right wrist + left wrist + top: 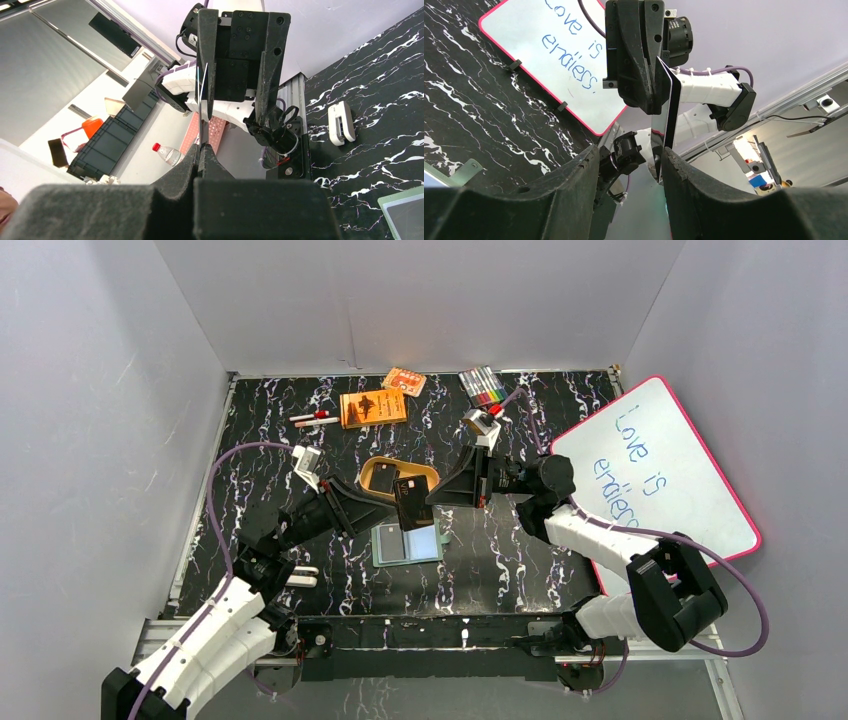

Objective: Put the credit cards into the card holder
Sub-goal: Pick up the credit card from the storage box.

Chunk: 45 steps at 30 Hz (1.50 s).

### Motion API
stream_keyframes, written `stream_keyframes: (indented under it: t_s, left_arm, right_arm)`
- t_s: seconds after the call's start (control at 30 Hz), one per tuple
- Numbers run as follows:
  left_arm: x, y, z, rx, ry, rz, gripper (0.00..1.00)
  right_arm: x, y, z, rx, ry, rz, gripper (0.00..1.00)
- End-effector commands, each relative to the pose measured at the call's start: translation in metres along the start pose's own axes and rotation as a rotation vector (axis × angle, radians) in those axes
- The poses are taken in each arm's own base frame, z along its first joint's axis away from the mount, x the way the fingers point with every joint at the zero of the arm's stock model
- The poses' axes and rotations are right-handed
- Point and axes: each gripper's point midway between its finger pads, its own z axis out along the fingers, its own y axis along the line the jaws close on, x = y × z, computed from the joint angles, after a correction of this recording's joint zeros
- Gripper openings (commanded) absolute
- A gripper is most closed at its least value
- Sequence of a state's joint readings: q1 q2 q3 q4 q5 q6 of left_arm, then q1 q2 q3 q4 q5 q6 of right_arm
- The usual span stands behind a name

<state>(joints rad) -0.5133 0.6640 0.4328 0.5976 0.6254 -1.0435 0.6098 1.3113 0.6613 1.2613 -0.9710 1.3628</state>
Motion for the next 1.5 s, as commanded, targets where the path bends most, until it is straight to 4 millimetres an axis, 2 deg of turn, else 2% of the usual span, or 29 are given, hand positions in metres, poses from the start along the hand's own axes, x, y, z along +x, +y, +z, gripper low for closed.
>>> stream_keyframes:
  t_s: [0.0, 0.3, 0.73, 1.07, 1.13, 1.27, 1.47]
  left_arm:
    - [-0.002, -0.008, 0.001, 0.031, 0.008, 0.047, 0.46]
    - [-0.007, -0.004, 0.009, 0.016, 0.015, 0.037, 0.41]
    - [-0.009, -0.010, 0.018, 0.062, 0.040, 0.016, 0.36]
    - [-0.008, -0.001, 0.021, 0.040, 0.042, 0.015, 0.29]
    - [-0.009, -0.001, 0.021, 0.038, 0.038, 0.014, 0.32]
    - [-0.012, -0.001, 0.020, 0.021, 0.027, 0.023, 0.46]
    - [-0.015, -0.002, 0.013, -0.025, 0.007, 0.055, 0.60]
  right_arm:
    - [-0.008, 0.020, 0.002, -0.058, -0.019, -0.088, 0.00]
    - [-0.008, 0.014, 0.003, -0.036, -0.015, -0.064, 0.00]
    - [-0.014, -0.001, 0.006, 0.016, -0.044, -0.036, 0.00]
    - [-0.014, 0.001, 0.007, -0.004, -0.027, -0.034, 0.00]
    - [-0.013, 0.002, 0.007, -0.006, -0.026, -0.035, 0.00]
    - [-0.013, 0.004, 0.007, -0.006, -0.033, -0.039, 0.00]
    - [-0.014, 0.005, 0.005, -0.002, -0.057, -0.043, 0.00]
